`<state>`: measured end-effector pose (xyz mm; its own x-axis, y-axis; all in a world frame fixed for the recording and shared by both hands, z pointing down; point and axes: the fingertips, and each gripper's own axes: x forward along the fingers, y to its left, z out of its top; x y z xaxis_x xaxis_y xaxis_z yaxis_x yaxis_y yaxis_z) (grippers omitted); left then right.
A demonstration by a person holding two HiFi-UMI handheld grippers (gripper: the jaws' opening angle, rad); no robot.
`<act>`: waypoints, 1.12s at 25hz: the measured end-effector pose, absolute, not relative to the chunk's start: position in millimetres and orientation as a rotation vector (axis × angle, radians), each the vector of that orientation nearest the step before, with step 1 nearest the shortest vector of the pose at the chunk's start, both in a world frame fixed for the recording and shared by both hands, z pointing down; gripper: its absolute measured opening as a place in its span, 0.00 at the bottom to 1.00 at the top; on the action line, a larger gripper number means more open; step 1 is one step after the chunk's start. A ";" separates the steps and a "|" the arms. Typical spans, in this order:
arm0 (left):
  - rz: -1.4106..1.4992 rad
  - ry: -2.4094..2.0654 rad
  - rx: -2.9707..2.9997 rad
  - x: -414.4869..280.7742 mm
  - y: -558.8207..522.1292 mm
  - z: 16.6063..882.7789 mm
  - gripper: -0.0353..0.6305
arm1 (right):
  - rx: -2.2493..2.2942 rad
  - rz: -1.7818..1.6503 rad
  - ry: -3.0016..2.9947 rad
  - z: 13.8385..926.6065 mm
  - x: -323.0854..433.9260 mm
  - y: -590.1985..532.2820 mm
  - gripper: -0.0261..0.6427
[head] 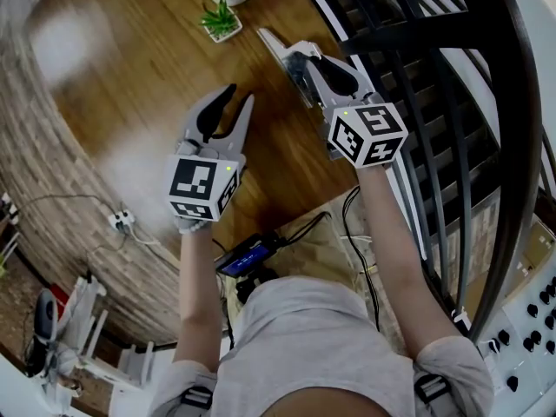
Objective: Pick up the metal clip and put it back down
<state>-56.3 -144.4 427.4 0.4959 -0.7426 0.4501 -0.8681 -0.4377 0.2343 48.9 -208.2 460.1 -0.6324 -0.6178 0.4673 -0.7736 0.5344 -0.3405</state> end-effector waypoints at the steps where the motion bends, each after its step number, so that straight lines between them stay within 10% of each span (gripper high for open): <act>1: 0.386 -1.333 2.308 -57.0 -144.3 427.5 0.21 | 1.155 0.791 -2.504 457.7 47.3 -207.0 0.12; 28: 0.190 -1.111 2.236 -38.0 -153.7 443.2 0.36 | 1.169 0.973 -2.685 414.4 42.5 -191.1 0.08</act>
